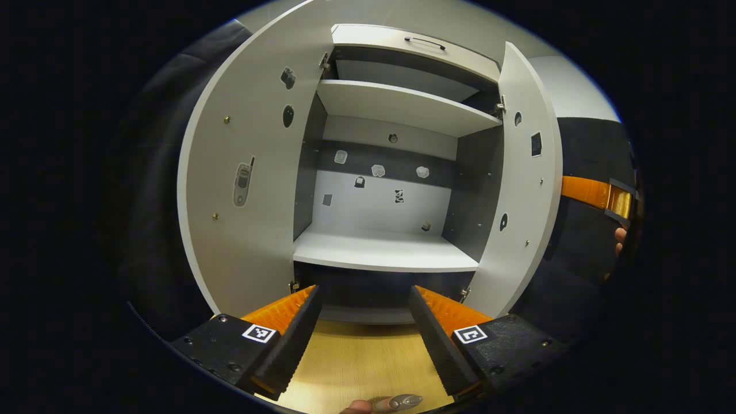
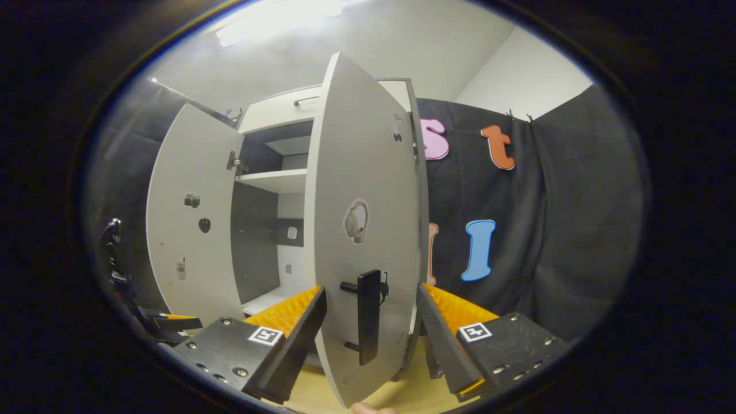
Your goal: Grasp the bottle in the cabinet with the left hand and place it on the coaster, then close the right door with the right hand and the left door with the left hand.
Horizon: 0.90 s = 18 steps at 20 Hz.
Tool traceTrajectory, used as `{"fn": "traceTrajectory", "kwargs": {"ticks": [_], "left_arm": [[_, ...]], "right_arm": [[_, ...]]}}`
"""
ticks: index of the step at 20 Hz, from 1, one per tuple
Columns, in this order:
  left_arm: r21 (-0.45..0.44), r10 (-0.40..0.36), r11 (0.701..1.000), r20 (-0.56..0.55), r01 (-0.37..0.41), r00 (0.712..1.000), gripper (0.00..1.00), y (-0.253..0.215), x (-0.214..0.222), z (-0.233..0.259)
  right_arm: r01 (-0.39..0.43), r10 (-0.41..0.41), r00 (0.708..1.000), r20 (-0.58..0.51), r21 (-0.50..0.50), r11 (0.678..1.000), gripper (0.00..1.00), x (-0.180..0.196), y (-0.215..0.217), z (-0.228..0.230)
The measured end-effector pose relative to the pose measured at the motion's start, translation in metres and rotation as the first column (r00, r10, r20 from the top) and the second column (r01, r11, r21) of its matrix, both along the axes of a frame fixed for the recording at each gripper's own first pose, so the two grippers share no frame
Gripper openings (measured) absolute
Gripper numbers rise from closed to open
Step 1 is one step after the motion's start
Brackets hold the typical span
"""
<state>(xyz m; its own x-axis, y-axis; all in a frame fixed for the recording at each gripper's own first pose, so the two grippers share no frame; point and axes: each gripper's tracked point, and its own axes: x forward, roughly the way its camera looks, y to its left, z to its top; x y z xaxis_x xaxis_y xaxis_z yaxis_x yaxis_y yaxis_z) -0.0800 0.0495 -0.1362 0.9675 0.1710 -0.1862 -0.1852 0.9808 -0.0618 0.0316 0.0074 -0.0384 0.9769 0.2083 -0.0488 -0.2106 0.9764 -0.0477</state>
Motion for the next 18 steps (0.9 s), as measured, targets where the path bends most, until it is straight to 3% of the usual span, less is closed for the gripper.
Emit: {"fn": "traceTrajectory", "kwargs": {"ticks": [5, 10, 12, 18], "left_arm": [[0.006, 0.028, 1.0, 0.002, -0.028, 1.0, 0.97, 0.011, -0.007, 0.0], [0.016, 0.065, 0.998, 0.008, -0.065, 0.998, 0.97, 0.024, -0.015, 0.003], [0.018, 0.081, 0.997, 0.011, -0.082, 0.997, 0.97, 0.03, -0.02, 0.004], [0.006, 0.144, 0.989, 0.019, -0.144, 0.989, 0.97, 0.051, -0.035, 0.004]], "right_arm": [[-0.036, 0.036, 0.999, -0.013, 0.015, 0.999, 0.95, 0.004, 0.015, -0.004], [-0.13, 0.13, 0.991, -0.038, 0.017, 0.991, 0.93, 0.001, 0.049, -0.012], [-0.126, 0.125, 0.992, -0.025, -0.016, 0.992, 0.98, 0.001, 0.053, -0.015], [-0.205, 0.206, 0.978, -0.045, 0.01, 0.979, 0.98, -0.002, 0.082, -0.019]]}}
